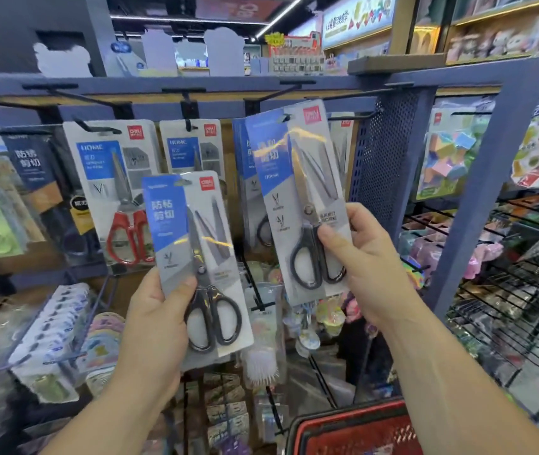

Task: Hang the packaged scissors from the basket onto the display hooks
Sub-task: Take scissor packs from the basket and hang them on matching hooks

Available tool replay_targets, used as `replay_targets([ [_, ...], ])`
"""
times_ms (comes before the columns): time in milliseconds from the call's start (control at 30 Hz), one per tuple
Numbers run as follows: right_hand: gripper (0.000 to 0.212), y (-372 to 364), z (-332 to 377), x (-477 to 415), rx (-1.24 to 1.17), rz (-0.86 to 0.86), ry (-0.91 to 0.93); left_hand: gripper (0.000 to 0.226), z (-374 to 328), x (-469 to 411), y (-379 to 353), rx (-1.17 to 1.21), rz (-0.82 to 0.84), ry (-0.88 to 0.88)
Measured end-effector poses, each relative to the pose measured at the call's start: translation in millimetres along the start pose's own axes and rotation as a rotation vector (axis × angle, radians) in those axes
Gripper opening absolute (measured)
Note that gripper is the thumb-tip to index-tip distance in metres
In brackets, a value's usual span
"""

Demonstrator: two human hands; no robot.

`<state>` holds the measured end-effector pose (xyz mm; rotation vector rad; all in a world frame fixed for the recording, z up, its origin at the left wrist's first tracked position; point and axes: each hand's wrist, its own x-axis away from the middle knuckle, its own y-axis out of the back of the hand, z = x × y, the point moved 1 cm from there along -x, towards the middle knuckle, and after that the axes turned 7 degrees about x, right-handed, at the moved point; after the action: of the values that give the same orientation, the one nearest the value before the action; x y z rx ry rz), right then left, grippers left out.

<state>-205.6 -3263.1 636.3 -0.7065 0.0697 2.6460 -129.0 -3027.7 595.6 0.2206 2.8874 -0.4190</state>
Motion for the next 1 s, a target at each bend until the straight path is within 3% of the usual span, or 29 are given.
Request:
replay_targets([
  [133, 0.01, -2.4, -6.6, -11.5, 0.058, -0.027, -0.034, 0.031, -11.2, 3.5, 4.5, 0.005, -0.009, -0.024],
  [400, 0.007, -6.1, -26.7, -40.0, 0.221, -0.106, -0.116, 0.025, -42.7, -0.7, -12.6, -0.054, 0.227, -0.074],
  [633, 0.03, -1.1, -42.1, -40.6, 0.265, -0.111, -0.197, 0.024, -58.3, -35.9, -63.3, -0.104, 0.411, -0.038],
  [1000, 0.026, 5.5, -43.9, -36.1, 0.207, -0.052, -0.26, 0.02, -50.1, -46.1, -74.9, -0.146, 0.355, 0.01],
])
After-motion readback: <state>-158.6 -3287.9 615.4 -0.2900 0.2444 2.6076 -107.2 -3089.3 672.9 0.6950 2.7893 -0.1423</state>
